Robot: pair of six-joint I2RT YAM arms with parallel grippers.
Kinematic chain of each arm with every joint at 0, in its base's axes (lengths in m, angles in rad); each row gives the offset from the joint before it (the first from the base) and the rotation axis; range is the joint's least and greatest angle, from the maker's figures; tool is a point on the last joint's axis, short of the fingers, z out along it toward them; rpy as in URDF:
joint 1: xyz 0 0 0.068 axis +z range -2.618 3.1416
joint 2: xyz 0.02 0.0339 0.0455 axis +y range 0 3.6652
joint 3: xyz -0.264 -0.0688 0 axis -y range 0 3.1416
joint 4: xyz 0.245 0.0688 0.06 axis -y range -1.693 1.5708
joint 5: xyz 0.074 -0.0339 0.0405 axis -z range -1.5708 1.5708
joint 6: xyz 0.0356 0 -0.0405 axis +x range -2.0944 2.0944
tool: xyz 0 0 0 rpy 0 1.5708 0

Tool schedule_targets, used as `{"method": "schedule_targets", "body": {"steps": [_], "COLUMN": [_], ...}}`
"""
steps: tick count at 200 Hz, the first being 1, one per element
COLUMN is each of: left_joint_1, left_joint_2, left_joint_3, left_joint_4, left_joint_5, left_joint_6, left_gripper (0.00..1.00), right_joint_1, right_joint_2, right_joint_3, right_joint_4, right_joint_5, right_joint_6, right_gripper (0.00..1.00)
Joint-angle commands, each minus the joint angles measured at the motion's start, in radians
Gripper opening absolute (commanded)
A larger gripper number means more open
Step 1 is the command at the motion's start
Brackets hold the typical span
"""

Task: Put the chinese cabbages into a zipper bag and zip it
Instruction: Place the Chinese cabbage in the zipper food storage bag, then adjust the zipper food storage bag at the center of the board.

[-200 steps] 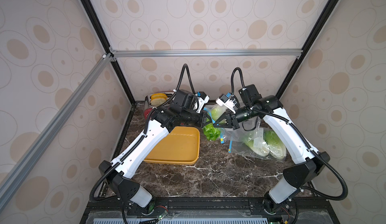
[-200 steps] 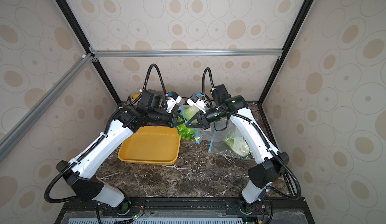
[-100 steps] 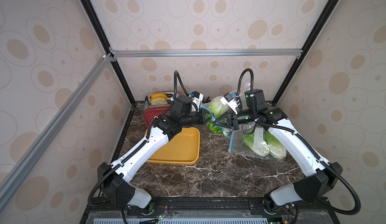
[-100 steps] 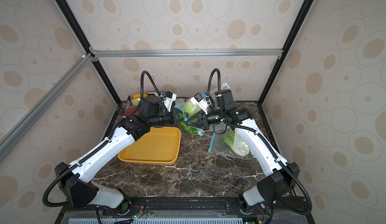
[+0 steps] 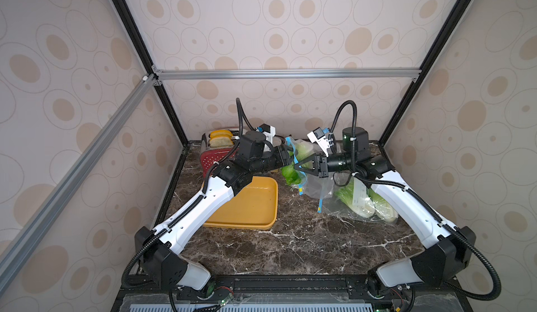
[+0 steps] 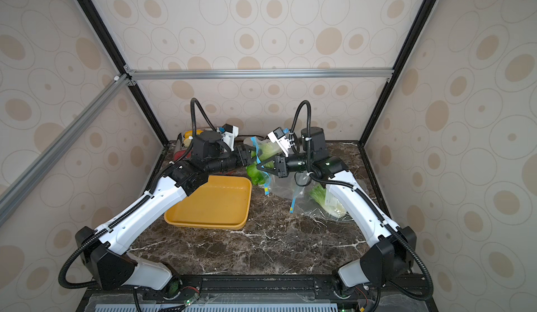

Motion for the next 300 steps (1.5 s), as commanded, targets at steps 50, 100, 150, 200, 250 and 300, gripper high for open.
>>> {"method": "schedule_targets", "body": {"steps": [50,100,150,200,250,300], "left_joint_1": [0.05,0.059,0.061,0.057,0.049,0.034], "left_joint_2": [-0.095,-0.208,-0.249,-0.094,0.03,0.123], "left_joint_3": [0.1,0.176,0.004,0.022,0.041,0.1], "left_joint_4": [-0.104,-0.395,-0.348,-0.159,-0.165,-0.124], "left_joint_5": [0.033,-0.143,-0.23,-0.144,-0.224,-0.071], "left_joint_6": [0.057,0.297,0.332,0.503,0.536,0.531], "left_gripper": [0.67,0.73,0.74,0.65,0.48,0.35], "right_joint_1": [0.002,0.003,0.003,0.002,0.003,0.002], "right_joint_2": [-0.011,-0.023,0.0,0.055,0.059,0.034], "right_joint_3": [-0.037,-0.042,0.047,0.097,0.097,0.071], "right_joint_4": [0.2,0.334,0.108,0.028,0.0,-0.023], "right_joint_5": [0.071,0.134,0.186,0.18,0.178,0.201], "right_joint_6": [0.2,0.332,0.219,0.139,0.111,0.078], "right_gripper": [0.0,0.0,0.0,0.0,0.0,0.0]}}
